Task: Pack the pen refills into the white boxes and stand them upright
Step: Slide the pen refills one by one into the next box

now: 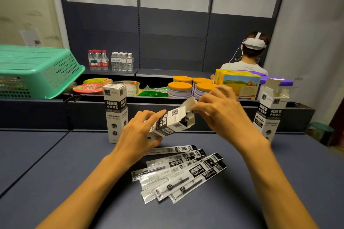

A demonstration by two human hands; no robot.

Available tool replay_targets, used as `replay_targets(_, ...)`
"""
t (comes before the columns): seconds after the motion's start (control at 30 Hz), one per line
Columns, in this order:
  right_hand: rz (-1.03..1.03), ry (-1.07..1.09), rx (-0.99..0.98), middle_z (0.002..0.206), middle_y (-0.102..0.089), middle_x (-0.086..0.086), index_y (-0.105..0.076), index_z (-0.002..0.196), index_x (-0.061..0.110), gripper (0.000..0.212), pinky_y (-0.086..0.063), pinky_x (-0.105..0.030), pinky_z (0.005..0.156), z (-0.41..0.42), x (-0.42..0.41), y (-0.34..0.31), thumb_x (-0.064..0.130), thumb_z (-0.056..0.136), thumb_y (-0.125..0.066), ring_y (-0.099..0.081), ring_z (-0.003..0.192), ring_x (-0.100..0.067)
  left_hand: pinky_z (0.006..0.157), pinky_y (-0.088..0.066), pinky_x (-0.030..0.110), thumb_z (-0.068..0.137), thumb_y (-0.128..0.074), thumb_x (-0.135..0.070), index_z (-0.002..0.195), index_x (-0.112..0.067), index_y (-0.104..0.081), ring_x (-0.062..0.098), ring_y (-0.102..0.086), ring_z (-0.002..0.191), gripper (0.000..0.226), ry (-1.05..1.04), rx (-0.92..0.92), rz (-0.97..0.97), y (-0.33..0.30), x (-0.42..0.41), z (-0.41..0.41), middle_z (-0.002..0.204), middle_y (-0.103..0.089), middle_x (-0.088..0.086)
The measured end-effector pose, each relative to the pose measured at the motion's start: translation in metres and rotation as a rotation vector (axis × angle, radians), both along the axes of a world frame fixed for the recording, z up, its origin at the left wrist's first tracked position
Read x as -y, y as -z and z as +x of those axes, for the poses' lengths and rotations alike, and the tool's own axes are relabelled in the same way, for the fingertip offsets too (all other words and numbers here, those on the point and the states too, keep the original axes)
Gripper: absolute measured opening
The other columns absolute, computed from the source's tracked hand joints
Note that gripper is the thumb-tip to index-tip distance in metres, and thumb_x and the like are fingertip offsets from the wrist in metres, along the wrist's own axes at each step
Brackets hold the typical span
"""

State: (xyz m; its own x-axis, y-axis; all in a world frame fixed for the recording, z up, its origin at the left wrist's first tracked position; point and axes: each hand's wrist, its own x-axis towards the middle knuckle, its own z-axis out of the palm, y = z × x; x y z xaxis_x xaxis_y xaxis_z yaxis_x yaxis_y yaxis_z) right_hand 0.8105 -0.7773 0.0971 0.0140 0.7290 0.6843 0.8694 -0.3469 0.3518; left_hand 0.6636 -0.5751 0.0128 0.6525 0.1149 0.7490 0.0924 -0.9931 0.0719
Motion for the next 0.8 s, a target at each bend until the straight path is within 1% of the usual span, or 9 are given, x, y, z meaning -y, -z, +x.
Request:
replay_targets(0.13,-0.028,-0.083,0.018,0.089,-0.070,0.002,-0.072,0.098,0.022,0.030,-0.042,-0.046,0.097,-0.008,-0.015,0.014,0.022,0.071,-0.083,-0.063,0.086,-0.022,0.059,-0.050,0.026,0.067,-0.083,-0.025,0.141,-0.023,-0.044,0.016,-0.052,0.095,0.083,0.002,0.006,0.005,-0.001,0.002,0.000,0.112,-0.056,0.000)
replay_targets(0.3,0.091,-0.081,-0.095,0.102,-0.071,0.002,-0.068,0.110,0.022,0.031,-0.035,-0.043,0.101,0.003,-0.010,0.012,0.029,0.080,-0.074,-0.063,0.097,-0.021,0.060,-0.052,0.031,0.067,-0.083,-0.026,0.141,-0.023,-0.045,0.017,-0.052,0.097,0.083,-0.019,0.009,-0.011,0.000,-0.002,-0.001,0.113,-0.056,0.001)
replay_targets(0.4,0.123,-0.087,-0.109,0.093,-0.073,0.002,-0.071,0.099,0.021,0.019,-0.038,-0.043,0.096,0.006,-0.007,0.011,0.022,0.080,-0.075,-0.064,0.088,-0.021,0.060,-0.053,0.031,0.067,-0.083,-0.026,0.140,-0.022,-0.045,0.017,-0.053,0.097,0.082,-0.022,0.015,-0.015,-0.001,-0.002,-0.002,0.112,-0.056,0.002)
replay_targets(0.47,0.112,-0.104,-0.088,0.087,-0.074,0.001,-0.072,0.092,0.019,0.017,-0.042,-0.043,0.092,0.002,-0.011,0.015,0.017,0.077,-0.078,-0.065,0.081,-0.022,0.059,-0.053,0.030,0.067,-0.083,-0.026,0.140,-0.022,-0.045,0.017,-0.053,0.096,0.082,-0.016,0.012,-0.007,-0.001,0.000,-0.001,0.112,-0.056,0.001)
replay_targets(0.6,0.054,-0.137,-0.050,0.087,-0.074,0.002,-0.072,0.097,0.020,0.023,-0.045,-0.041,0.087,-0.004,-0.019,0.024,0.017,0.075,-0.079,-0.064,0.079,-0.022,0.058,-0.052,0.028,0.067,-0.083,-0.027,0.140,-0.022,-0.046,0.016,-0.053,0.095,0.082,-0.010,0.004,0.002,0.000,0.003,-0.001,0.112,-0.056,0.001)
replay_targets(0.7,0.099,-0.135,-0.108,0.095,-0.073,0.003,-0.070,0.103,0.021,0.025,-0.042,-0.040,0.090,0.001,-0.016,0.021,0.022,0.079,-0.075,-0.063,0.085,-0.020,0.060,-0.052,0.029,0.068,-0.082,-0.027,0.141,-0.023,-0.045,0.016,-0.053,0.096,0.082,-0.013,0.006,-0.009,0.000,0.001,-0.001,0.113,-0.056,0.000)
replay_targets(0.8,0.137,-0.124,-0.131,0.093,-0.074,0.002,-0.071,0.100,0.020,0.022,-0.043,-0.041,0.089,0.008,-0.011,0.018,0.021,0.079,-0.077,-0.065,0.084,-0.021,0.059,-0.048,0.025,0.067,-0.083,-0.026,0.140,-0.023,-0.045,0.016,-0.053,0.094,0.083,-0.015,0.011,-0.011,-0.001,0.001,0.000,0.111,-0.056,0.000)
